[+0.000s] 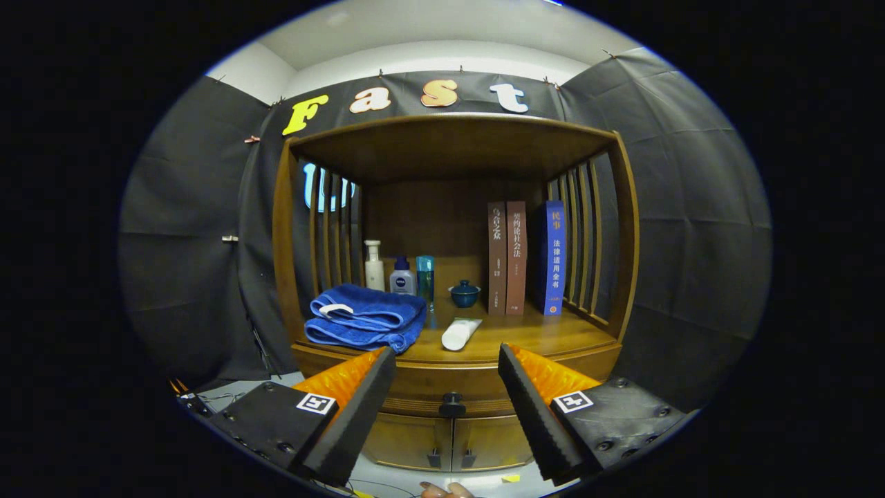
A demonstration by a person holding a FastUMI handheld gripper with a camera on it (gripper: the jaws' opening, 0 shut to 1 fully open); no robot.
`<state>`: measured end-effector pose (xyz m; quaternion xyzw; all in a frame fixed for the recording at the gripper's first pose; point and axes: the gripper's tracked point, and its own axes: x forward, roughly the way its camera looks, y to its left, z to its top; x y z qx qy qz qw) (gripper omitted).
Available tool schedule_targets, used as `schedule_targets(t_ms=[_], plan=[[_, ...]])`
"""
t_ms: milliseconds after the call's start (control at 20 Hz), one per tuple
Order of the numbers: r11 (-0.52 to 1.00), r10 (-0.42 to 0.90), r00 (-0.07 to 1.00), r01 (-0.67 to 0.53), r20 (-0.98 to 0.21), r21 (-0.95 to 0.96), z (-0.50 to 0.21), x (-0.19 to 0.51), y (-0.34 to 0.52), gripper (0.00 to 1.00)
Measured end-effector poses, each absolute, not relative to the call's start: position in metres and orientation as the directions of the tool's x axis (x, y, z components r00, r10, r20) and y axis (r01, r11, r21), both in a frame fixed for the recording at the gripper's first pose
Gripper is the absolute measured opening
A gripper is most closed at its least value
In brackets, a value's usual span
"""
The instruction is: Pull open the drawer, take out the items inside it, and place them on the countertop above the cabinet.
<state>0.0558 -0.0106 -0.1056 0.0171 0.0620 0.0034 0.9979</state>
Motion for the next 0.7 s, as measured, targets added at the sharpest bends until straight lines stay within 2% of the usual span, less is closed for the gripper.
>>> schedule_targets(t_ms=[250, 700], plan=[[1.0, 0.022, 0.996, -0.02, -0.088, 0.022, -0.073, 0.025, -0.002, 0.98], [1.0, -0.009, 0.997, 0.01, -0.08, 0.005, -0.057, -0.003, 0.005, 0.99]])
